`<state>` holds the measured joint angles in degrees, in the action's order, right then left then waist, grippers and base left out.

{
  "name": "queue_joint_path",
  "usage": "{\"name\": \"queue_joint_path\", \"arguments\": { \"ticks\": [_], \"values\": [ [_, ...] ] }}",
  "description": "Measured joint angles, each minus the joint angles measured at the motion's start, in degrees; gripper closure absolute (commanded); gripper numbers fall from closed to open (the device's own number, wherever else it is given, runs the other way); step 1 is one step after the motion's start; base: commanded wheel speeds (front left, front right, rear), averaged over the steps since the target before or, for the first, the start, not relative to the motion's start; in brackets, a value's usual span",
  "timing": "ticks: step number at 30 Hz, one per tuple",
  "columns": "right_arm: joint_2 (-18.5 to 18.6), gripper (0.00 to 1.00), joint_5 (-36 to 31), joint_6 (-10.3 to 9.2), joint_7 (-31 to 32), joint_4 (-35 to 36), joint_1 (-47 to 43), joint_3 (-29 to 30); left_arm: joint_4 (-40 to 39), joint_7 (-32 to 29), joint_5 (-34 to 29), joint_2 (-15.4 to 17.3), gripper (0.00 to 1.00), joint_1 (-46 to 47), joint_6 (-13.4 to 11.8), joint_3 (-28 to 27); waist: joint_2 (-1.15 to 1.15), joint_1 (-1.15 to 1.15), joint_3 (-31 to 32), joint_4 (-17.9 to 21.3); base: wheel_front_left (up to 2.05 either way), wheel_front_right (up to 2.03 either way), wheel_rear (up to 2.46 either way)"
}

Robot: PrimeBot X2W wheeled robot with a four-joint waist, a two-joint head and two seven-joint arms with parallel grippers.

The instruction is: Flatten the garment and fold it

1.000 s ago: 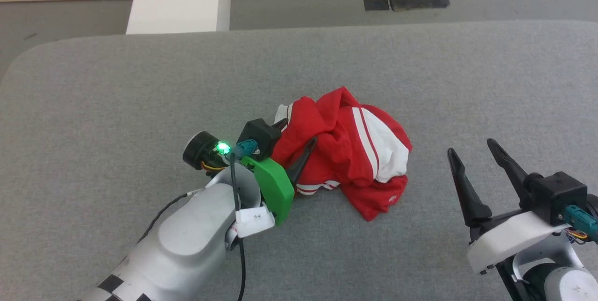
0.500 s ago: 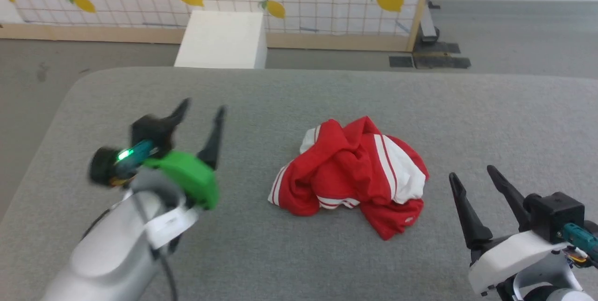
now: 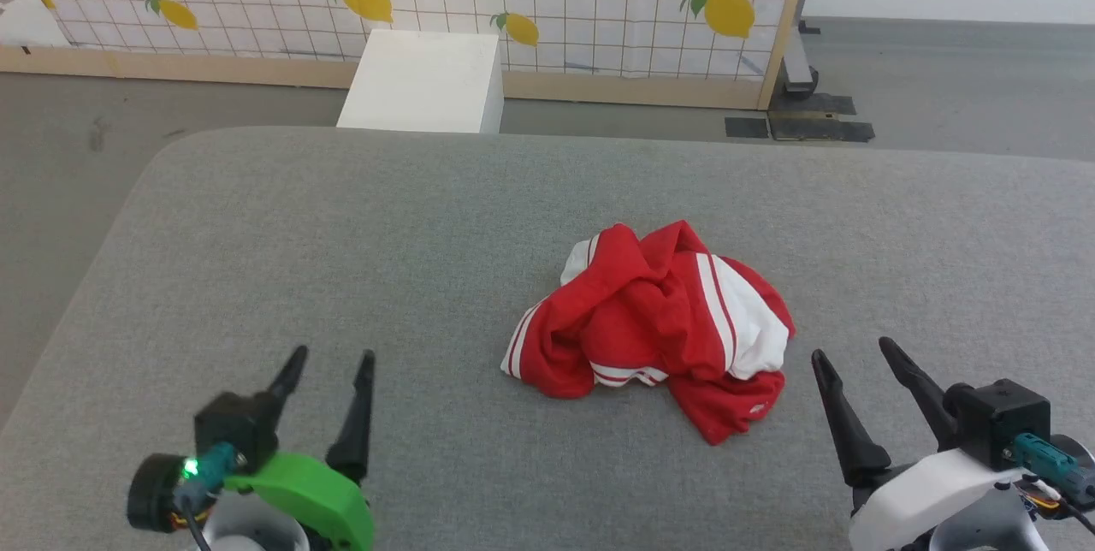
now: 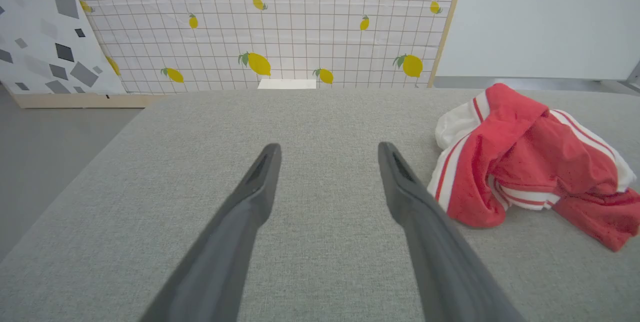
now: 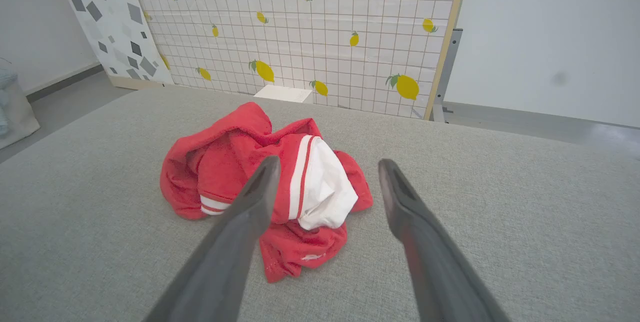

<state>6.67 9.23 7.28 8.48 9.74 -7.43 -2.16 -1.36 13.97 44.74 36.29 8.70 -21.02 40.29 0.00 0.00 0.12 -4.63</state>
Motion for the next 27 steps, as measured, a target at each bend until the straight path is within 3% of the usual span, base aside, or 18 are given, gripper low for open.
{"name": "queue_joint_path", "arguments": {
  "ticks": [17, 21, 27],
  "values": [
    [0.41, 0.0, -0.08, 0.0, 0.24, -1.1, -0.05, -0.07, -6.45, 0.51, -6.37, -1.46, 0.0, -1.77, -1.4, 1.68, 0.0, 0.0, -1.08, -0.21, 0.0, 0.0, 0.0],
    [2.48, 0.0, 0.4, 0.0, 4.86, -1.48, 0.81, -1.32, -6.49, 0.51, -6.94, -1.93, 0.0, -1.45, -0.81, 2.12, 0.0, 0.0, -2.17, -0.82, 0.0, 0.0, 0.0],
    [6.89, 0.0, 4.59, 0.0, 18.5, -2.55, 7.57, -4.33, -6.19, 0.51, -7.15, -3.0, 0.0, 0.28, -0.27, 2.34, 0.0, 0.0, -4.18, -2.51, 0.0, 0.0, 0.0]
  ]
}}
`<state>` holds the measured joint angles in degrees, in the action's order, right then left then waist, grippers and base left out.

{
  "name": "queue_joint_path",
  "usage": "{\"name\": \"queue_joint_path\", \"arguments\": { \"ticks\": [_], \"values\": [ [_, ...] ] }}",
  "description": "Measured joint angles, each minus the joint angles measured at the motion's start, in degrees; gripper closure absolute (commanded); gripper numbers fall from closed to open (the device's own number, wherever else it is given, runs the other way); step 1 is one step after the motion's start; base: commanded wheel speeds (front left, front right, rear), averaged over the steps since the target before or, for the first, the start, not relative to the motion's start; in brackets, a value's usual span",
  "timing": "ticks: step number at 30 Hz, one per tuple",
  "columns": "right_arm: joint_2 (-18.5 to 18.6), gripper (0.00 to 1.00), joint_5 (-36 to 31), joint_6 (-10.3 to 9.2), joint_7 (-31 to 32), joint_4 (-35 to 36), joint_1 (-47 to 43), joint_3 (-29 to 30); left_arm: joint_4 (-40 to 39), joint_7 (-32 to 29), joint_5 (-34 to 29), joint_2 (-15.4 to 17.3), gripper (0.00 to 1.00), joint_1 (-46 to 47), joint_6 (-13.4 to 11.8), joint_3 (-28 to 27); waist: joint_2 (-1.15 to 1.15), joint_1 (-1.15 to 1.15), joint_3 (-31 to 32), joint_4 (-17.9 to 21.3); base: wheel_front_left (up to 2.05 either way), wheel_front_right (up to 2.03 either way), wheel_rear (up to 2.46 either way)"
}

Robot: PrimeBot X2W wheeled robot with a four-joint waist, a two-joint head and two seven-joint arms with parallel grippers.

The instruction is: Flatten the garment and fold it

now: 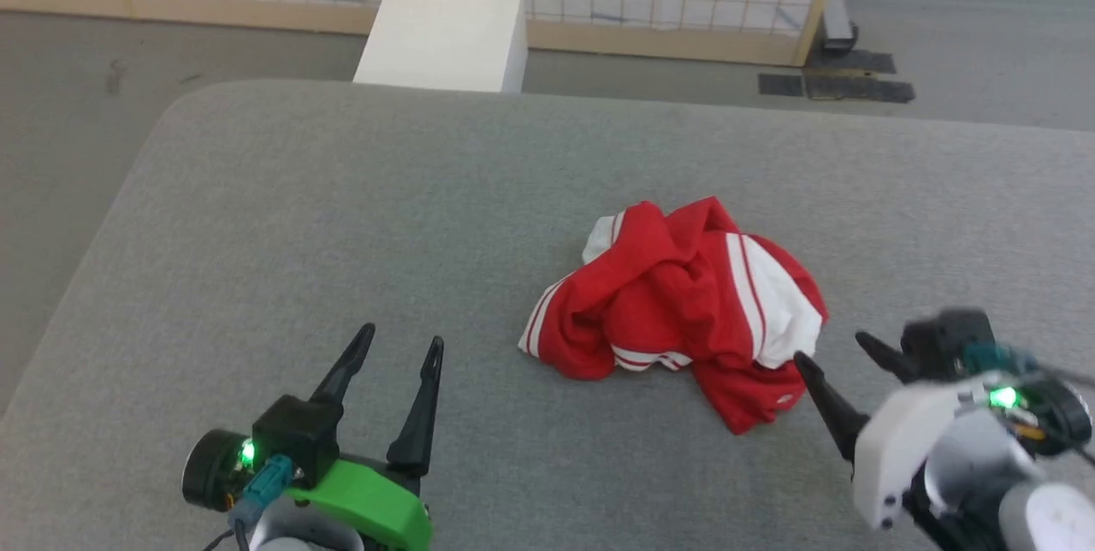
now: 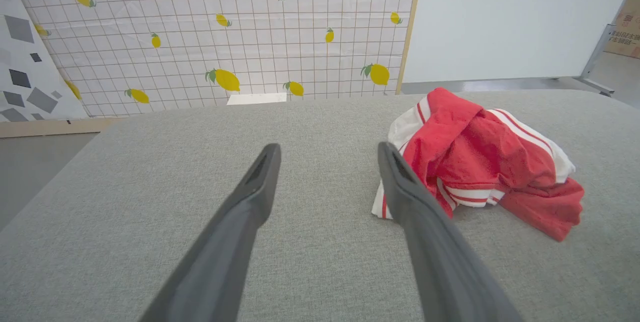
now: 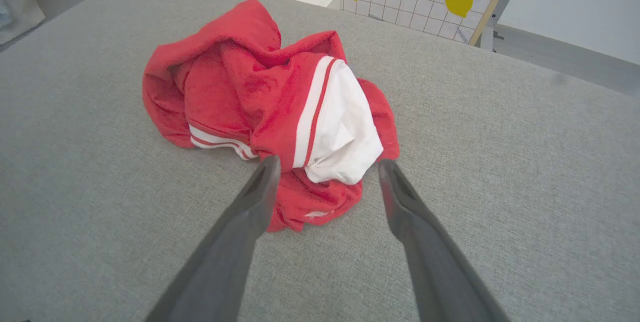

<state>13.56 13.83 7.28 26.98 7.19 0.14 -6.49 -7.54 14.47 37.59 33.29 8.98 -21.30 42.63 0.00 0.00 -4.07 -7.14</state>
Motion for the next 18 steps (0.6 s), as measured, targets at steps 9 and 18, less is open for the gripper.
{"name": "queue_joint_path", "arguments": {
  "ticks": [9, 18],
  "values": [
    [4.61, 0.0, 6.92, 0.01, 20.08, -4.87, 11.65, -3.55, 1.44, 0.07, -0.77, -2.22, 0.0, 2.23, 0.86, -0.14, 0.0, 0.0, -3.19, -3.97, 0.0, 0.0, 0.0],
    [6.26, 0.0, 7.35, 0.01, 25.17, -10.29, 17.36, -4.53, 2.82, 0.09, -1.04, -4.1, 0.0, 3.15, 1.91, -0.19, 0.0, 0.0, -6.13, -7.21, 0.0, 0.0, 0.0]
  ]
}}
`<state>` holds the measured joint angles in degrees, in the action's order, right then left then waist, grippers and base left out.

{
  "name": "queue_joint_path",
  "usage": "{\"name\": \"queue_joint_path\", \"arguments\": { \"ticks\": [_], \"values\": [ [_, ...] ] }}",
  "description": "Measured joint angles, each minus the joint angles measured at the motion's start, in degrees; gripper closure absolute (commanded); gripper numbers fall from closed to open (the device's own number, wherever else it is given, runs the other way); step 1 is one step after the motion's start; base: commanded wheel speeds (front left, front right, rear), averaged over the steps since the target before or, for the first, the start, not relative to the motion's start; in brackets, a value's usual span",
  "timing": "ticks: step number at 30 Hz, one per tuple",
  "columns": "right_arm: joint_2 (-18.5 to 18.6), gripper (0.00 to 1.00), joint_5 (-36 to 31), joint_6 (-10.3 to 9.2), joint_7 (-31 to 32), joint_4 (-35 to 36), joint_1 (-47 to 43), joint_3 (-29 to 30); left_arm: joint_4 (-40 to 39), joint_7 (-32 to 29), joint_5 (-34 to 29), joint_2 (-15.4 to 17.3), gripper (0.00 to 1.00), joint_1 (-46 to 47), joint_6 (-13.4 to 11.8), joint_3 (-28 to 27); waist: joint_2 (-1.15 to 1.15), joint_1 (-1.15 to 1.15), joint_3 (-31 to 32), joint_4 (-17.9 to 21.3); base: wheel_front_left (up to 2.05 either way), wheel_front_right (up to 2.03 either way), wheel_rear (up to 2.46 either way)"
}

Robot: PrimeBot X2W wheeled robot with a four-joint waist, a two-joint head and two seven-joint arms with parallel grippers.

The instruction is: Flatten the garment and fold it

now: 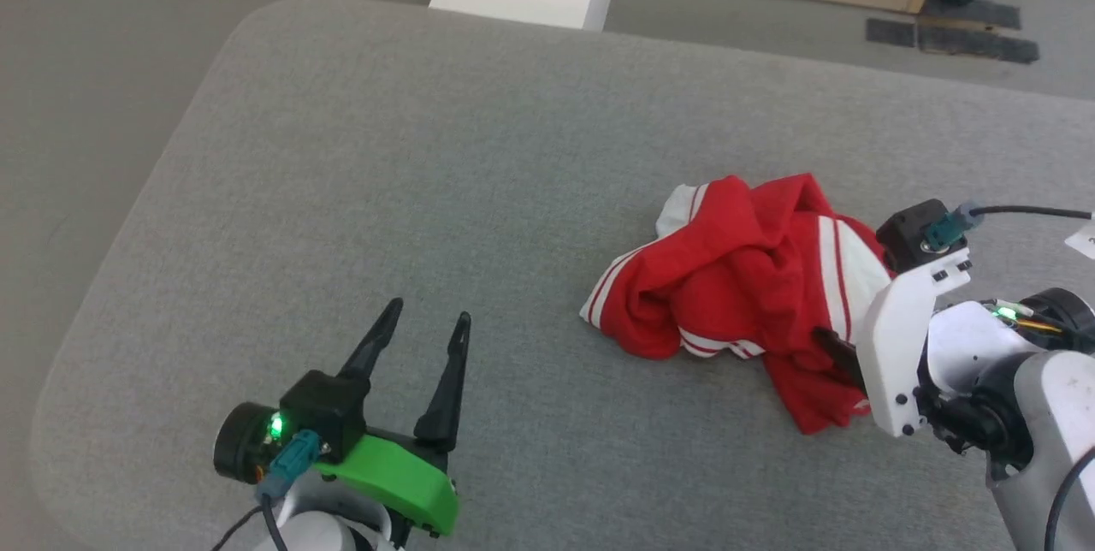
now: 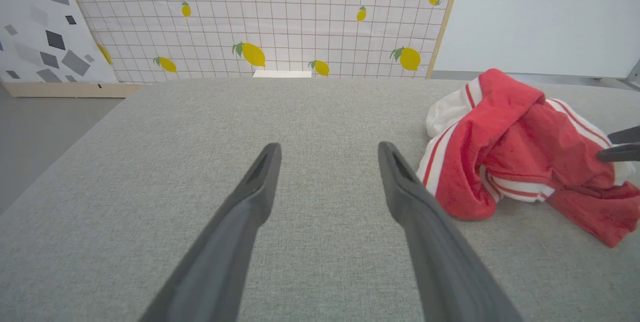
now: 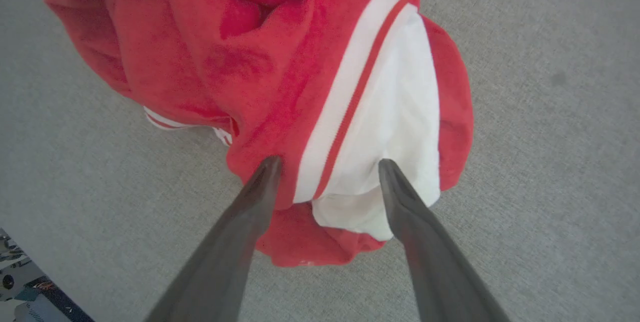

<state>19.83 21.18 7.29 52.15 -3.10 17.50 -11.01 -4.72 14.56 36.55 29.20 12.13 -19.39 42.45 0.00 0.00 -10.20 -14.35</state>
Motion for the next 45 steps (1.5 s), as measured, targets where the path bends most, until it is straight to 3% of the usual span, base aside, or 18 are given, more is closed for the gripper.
{"name": "queue_joint_path", "arguments": {
  "ticks": [4, 5, 6, 12, 20, 30, 34, 38, 39, 45],
  "values": [
    [0.11, 0.02, 0.02, 0.0, 1.27, -2.13, 0.62, -0.32, 0.52, 0.0, -0.7, -0.47, 0.0, 0.19, 0.67, 0.15, 0.0, 0.0, -1.2, -1.06, 0.0, 0.0, 0.0],
    [0.14, 0.71, 0.02, 0.0, 1.31, -2.42, 0.63, -0.53, 0.55, 0.0, -1.02, -0.52, 0.0, 0.27, 0.69, 0.15, 0.0, 0.0, -1.39, -1.25, 0.0, 0.0, 0.0],
    [0.27, 1.0, 0.0, 0.0, 1.26, -2.57, 0.64, -0.9, 0.6, 0.01, -1.3, -0.59, 0.0, 0.36, 0.71, 0.1, 0.0, 0.0, -1.65, -1.46, 0.0, 0.0, 0.0],
    [0.85, 1.0, 0.67, 0.0, -0.07, -1.69, 0.73, -1.62, 1.55, 0.15, -1.44, -1.12, 0.0, 0.76, 1.23, -0.47, 0.0, 0.0, -1.81, -1.98, 0.0, 0.0, 0.0],
    [1.47, 1.0, 4.11, 0.0, 2.08, 8.01, -0.53, -0.88, 2.41, 0.15, -1.41, -1.66, 0.0, 0.31, 1.23, -0.8, 0.0, 0.0, 1.58, -0.66, 0.0, 0.0, 0.0],
    [7.55, 1.0, 8.76, 0.0, 19.04, 23.18, -18.46, 3.77, 2.01, 0.12, -1.09, -1.71, 0.0, -1.51, 0.38, -0.75, 0.01, 0.0, 6.29, 2.64, 0.0, 0.0, 0.0],
    [8.89, 1.0, 8.22, 0.0, 20.64, 24.76, -24.71, 5.06, 1.69, 0.04, -1.05, -1.72, 0.0, -1.63, 0.33, -0.64, 0.0, 0.0, 7.14, 4.18, 0.0, 0.0, 0.0],
    [9.35, 1.0, 6.62, 0.0, 17.41, 22.17, -27.01, 4.34, 1.4, -0.21, -0.99, -1.76, 0.0, -1.55, 0.33, -0.55, 0.01, 0.0, 7.31, 5.14, 0.0, 0.0, 0.0],
    [8.92, 0.0, 6.28, 0.0, 15.91, 21.28, -27.0, 4.31, 1.38, -0.22, -0.98, -1.77, 0.0, -1.54, 0.33, -0.54, 0.0, 0.0, 7.24, 5.25, 0.0, 0.0, 0.0],
    [5.39, 0.0, 5.55, 0.0, 6.23, 18.7, -24.63, 5.05, 1.38, -0.45, -0.81, -1.75, 0.0, -1.51, 0.34, -0.42, 0.0, 0.0, 7.22, 5.77, 0.0, 0.0, 0.0]
  ]
}}
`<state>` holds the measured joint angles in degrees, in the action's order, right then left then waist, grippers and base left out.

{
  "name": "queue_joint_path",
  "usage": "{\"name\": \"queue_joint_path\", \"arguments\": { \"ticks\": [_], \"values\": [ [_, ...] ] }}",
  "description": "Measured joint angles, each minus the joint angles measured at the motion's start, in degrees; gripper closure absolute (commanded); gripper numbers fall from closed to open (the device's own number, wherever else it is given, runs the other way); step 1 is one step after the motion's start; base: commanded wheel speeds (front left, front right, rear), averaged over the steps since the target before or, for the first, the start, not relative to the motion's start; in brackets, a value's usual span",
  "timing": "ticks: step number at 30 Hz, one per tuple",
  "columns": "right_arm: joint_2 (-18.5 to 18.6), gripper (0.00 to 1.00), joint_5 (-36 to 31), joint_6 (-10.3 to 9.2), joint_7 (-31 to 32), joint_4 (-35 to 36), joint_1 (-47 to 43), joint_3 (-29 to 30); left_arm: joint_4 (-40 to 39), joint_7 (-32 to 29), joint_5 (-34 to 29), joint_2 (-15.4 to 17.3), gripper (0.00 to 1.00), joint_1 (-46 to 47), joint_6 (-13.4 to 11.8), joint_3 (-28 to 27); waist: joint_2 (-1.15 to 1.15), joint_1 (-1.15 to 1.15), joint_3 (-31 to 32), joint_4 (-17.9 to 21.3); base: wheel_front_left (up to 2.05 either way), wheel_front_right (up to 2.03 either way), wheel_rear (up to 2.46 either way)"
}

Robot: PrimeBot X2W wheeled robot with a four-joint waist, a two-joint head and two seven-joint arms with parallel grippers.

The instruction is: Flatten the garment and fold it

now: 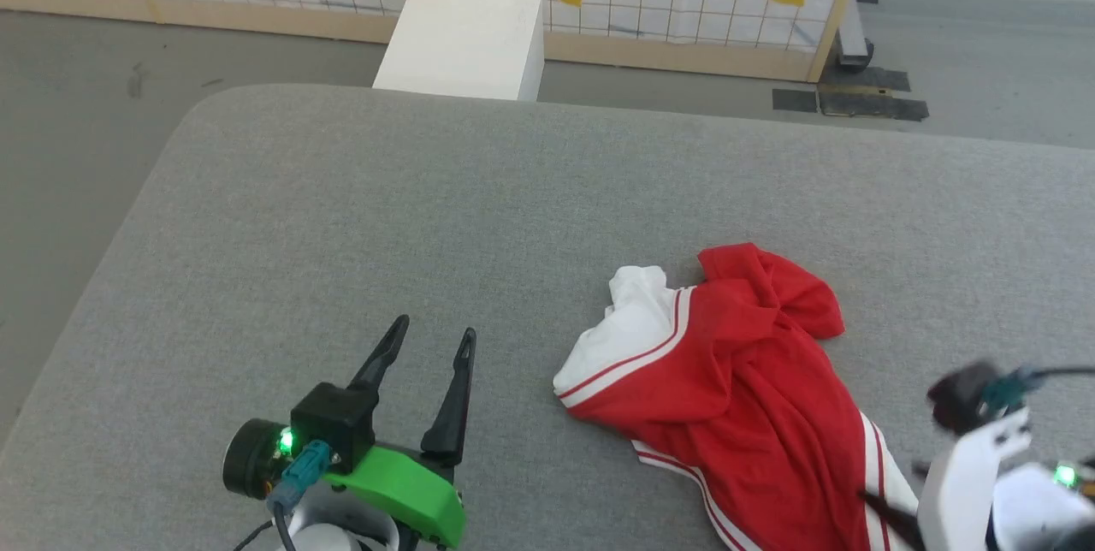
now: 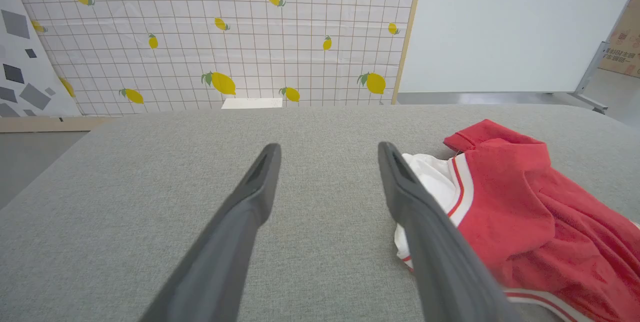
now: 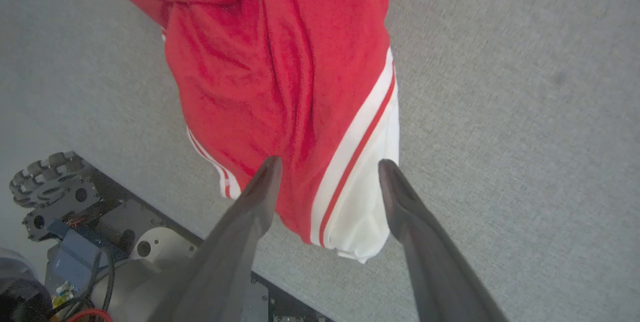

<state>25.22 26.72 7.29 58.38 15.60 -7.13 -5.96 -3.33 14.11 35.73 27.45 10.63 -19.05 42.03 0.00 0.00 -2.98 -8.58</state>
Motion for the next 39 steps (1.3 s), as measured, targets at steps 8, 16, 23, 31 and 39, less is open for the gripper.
{"name": "queue_joint_path", "arguments": {
  "ticks": [8, 16, 23, 31, 39],
  "values": [
    [-2.13, 0.0, -0.09, 0.02, -20.26, 1.88, 5.33, 6.05, -0.86, -0.45, 0.18, 0.55, 0.0, -0.02, -0.26, -0.16, 0.0, 0.0, 1.83, 0.95, 0.0, 0.0, 0.0],
    [-7.36, 0.0, -3.24, 0.0, -45.52, -1.13, 3.54, 7.09, -0.91, -4.6, 1.15, 1.07, 0.0, 1.31, -0.41, 1.13, 0.0, 0.0, 0.46, 2.18, 0.0, 0.0, 0.0],
    [-9.93, 0.0, -5.33, 0.0, -49.55, -1.57, 3.11, 6.82, 0.67, -17.98, 1.13, 2.93, 0.0, 9.83, 1.71, 3.66, 0.0, 0.0, -2.07, 3.34, 0.0, 0.0, 0.0],
    [-11.46, 0.0, -7.16, 0.0, -49.49, 0.97, 3.06, 7.13, 4.9, -38.94, 5.84, 0.67, 0.0, 22.52, 7.26, 7.48, 0.0, 0.0, -5.26, 4.86, 0.0, 0.0, 0.0],
    [-11.9, 0.0, -8.78, 0.0, -49.42, 2.69, 3.55, 6.45, 13.4, -51.79, 12.0, -2.41, 0.0, 27.73, 11.22, 9.4, 0.0, 0.0, -9.04, 7.12, 0.0, 0.0, 0.0]
  ]
}}
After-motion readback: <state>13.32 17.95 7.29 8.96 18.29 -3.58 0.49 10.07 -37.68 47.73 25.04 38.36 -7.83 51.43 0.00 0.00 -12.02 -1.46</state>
